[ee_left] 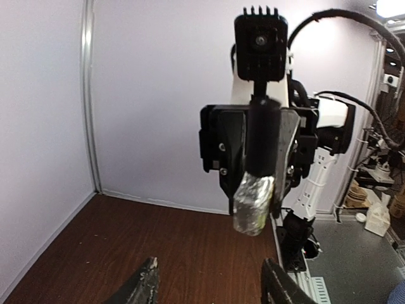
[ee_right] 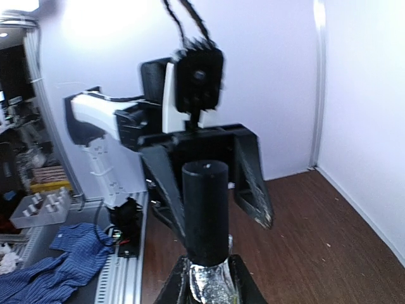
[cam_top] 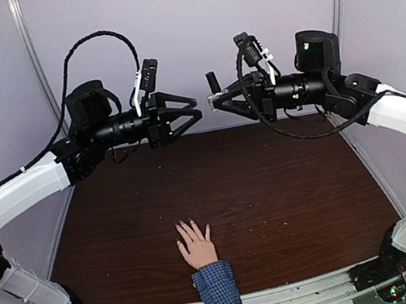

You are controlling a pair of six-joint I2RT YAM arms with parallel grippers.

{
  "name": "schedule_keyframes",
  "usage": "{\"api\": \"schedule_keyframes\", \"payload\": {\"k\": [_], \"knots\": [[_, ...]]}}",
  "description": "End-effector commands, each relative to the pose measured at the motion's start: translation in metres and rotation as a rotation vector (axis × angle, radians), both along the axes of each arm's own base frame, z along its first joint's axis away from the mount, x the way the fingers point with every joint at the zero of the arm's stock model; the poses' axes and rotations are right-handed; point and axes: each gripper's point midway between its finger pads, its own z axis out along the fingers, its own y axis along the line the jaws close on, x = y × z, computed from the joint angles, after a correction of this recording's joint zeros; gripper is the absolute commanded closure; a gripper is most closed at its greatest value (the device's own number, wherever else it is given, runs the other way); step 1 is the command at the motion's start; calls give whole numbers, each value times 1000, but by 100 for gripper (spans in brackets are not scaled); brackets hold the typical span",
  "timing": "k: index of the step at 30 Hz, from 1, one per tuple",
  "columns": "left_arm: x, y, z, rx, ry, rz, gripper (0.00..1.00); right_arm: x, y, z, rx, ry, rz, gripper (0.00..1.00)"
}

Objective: Paint the nails
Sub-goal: Screw the nail polish bottle cap onto the nail polish bottle.

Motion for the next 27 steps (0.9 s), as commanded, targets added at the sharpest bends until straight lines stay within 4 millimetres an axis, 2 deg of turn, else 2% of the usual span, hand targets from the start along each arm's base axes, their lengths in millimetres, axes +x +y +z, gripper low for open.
{"api": "schedule_keyframes", "payload": {"k": [1,6,13,19,23,27], "knots": [[24,12,18,-54,-20,190,44,49,-17,-31,-137,-56,-349,100],[28,3,24,-95,10,225,43,55,-13,-49,-246,-129,-483,100],[37,-23,17,-111,92,235,44,63,-13,-60,-322,-178,-601,100],[50,-31,12,-137,161,262,53,67,-12,-67,-373,-210,-659,100],[50,-36,11,-151,185,238,58,69,-13,-69,-400,-227,-685,100],[51,-41,6,-152,213,224,70,70,-13,-70,-411,-235,-696,100]]}}
